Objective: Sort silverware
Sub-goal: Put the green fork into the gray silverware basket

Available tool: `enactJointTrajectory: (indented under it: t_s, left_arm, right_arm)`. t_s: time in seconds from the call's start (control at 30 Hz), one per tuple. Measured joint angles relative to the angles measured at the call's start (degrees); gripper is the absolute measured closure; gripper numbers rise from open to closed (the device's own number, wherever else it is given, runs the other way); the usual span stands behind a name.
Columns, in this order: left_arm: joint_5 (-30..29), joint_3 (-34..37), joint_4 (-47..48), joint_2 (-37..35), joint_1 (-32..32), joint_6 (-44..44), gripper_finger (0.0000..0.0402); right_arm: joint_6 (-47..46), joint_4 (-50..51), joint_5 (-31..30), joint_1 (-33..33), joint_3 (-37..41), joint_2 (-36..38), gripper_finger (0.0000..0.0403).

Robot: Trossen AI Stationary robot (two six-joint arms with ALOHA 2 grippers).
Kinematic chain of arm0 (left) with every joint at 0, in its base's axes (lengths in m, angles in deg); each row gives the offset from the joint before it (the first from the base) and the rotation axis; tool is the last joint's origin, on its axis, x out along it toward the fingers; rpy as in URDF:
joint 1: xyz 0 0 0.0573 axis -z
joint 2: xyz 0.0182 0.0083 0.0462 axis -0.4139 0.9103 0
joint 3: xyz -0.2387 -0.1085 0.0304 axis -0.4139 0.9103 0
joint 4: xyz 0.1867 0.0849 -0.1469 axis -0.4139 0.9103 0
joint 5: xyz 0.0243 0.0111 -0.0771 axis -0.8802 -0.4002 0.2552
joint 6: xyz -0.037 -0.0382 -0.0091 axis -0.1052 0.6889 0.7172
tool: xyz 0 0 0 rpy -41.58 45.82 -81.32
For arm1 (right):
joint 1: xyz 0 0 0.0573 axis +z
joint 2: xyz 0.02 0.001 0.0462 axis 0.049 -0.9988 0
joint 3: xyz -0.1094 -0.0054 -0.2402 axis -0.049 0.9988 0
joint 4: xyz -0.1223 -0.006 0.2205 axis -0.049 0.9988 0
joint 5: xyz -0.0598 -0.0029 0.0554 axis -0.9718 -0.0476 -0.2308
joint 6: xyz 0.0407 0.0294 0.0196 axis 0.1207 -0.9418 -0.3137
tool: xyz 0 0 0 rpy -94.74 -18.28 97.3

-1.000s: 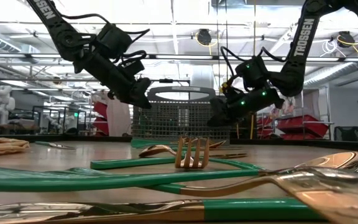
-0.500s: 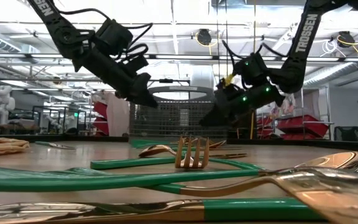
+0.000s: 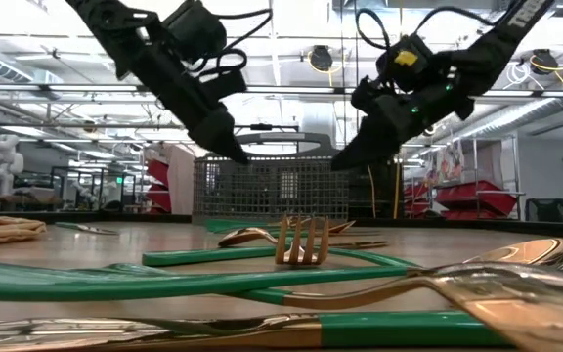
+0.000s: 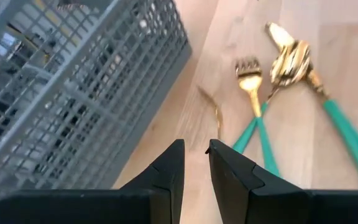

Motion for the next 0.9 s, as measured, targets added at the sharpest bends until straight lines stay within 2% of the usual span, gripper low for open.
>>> enactJointTrajectory:
  t_s: [0.13, 0.27, 0.37, 0.43, 0.63, 0.9]
  left_arm:
    - [1.4, -1.14, 0.36, 0.41, -1.35, -1.45, 0.032]
    - [7.83, -3.65, 3.56, 3.4, -3.91, -1.48, 0.0312]
    - [9.98, -8.2, 6.89, 6.89, -4.33, -3.43, 0.0298]
    - [10.18, -12.36, 9.71, 9.53, -4.07, -5.8, 0.0287]
    - [9.43, -23.01, 21.92, 16.92, -4.33, -5.82, 0.0258]
    - [13.79, -24.36, 22.07, 22.89, -6.91, -0.82, 0.0255]
  right_arm:
    - [0.74, 6.76, -0.99, 1.31, 0.0, 1.03, 0.0285]
    - [0.69, 10.29, -1.12, 2.85, 0.0, 1.08, 0.0284]
    - [0.3, 11.95, -1.12, 4.09, 0.0, 1.08, 0.0284]
    - [0.22, 13.14, -1.13, 5.01, 0.0, 1.08, 0.0284]
    - [0.07, 18.99, -1.14, 7.84, 0.0, 1.08, 0.0284]
    - [-0.39, 23.79, -1.14, 11.14, 0.02, 1.08, 0.0284]
